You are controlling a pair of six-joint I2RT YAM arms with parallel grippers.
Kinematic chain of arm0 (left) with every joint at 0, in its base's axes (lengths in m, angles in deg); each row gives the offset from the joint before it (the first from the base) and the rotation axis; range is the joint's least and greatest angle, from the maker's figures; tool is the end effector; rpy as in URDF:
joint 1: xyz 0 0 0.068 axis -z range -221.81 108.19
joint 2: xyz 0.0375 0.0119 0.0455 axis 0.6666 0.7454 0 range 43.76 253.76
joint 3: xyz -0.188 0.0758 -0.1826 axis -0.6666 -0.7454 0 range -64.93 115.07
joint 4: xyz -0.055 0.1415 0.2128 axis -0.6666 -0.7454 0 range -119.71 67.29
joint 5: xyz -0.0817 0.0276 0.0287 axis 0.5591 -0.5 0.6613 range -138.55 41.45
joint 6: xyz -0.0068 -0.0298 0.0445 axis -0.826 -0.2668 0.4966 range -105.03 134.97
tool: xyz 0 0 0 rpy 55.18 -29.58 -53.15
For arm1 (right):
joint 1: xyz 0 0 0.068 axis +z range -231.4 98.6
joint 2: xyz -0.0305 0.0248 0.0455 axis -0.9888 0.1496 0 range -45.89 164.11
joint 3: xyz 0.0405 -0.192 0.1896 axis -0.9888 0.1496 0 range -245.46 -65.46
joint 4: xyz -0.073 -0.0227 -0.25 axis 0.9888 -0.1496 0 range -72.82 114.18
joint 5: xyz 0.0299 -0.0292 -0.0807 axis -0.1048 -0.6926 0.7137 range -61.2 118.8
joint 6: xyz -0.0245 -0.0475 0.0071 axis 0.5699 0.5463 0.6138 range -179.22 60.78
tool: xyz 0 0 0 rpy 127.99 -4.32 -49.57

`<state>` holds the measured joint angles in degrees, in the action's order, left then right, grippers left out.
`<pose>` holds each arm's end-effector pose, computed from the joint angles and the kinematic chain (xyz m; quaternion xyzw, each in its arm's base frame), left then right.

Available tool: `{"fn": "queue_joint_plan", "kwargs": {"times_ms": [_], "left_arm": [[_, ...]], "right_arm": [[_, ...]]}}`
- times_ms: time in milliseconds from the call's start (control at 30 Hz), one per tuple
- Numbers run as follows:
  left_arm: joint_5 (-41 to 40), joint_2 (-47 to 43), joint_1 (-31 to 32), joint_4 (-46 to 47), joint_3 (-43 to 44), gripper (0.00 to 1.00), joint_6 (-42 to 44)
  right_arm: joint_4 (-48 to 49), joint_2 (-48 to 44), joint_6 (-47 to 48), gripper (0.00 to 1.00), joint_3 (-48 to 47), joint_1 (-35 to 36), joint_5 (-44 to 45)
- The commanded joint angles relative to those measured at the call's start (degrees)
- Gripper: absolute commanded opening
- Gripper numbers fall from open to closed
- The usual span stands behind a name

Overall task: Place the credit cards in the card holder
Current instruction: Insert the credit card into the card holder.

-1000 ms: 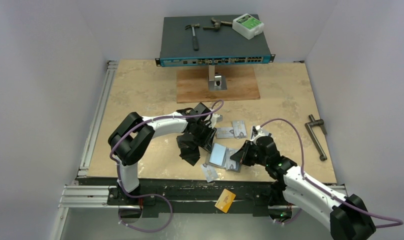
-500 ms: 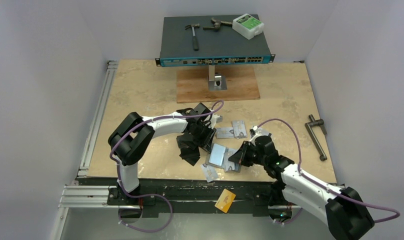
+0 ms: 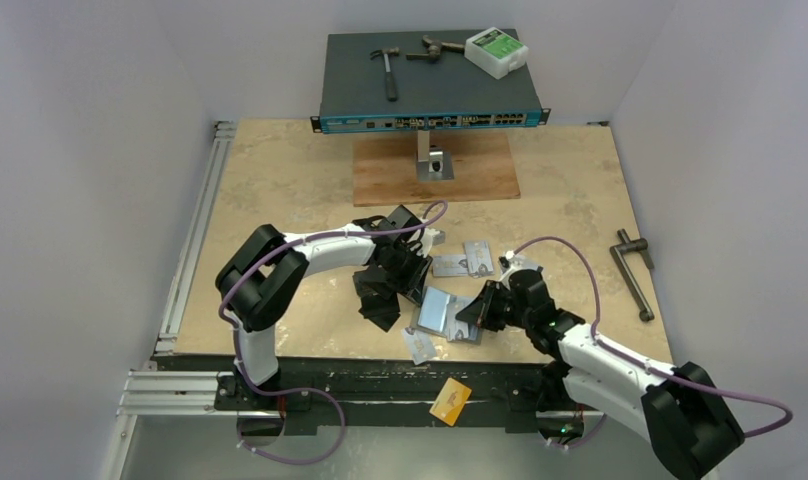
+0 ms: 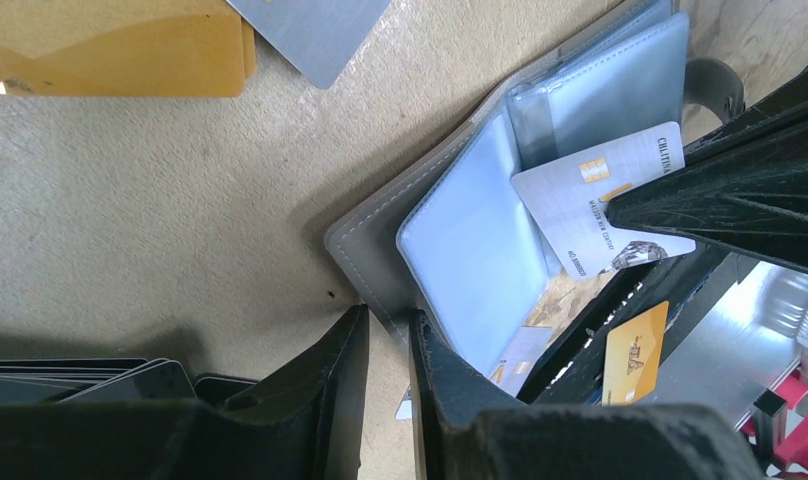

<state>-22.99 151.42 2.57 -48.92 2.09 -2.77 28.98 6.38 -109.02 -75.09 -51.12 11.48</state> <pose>0.2513 -0.2675 0.1535 0.2632 0.9195 -0.2866 0.0559 0.1367 0.0920 0.1343 0.0853 0.8863 0.3831 0.2457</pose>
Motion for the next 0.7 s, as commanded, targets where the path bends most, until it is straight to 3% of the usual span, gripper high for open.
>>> {"fn": "queue_joint_plan", "kwargs": {"times_ms": [0,367,533,667], "left_arm": [[1.51,-2.89,0.27,0.92,0.12,0.2,1.31],[0.26,-3.37,0.27,0.75,-0.06,0.2,2.22],[-3.89,-5.02,0.22,-1.95,1.26,0.34,4.44],[-4.65,-7.87,-0.89,-3.3,1.47,0.37,6.4]], "right_arm": [[2.24,1.56,1.92,0.0,0.62,-0.56,0.46],[4.91,3.58,2.42,0.0,1.08,-0.89,0.72],[3.51,2.62,2.84,0.0,1.04,-0.86,1.79],[2.94,2.42,3.37,0.09,1.19,-0.89,2.46]]}}
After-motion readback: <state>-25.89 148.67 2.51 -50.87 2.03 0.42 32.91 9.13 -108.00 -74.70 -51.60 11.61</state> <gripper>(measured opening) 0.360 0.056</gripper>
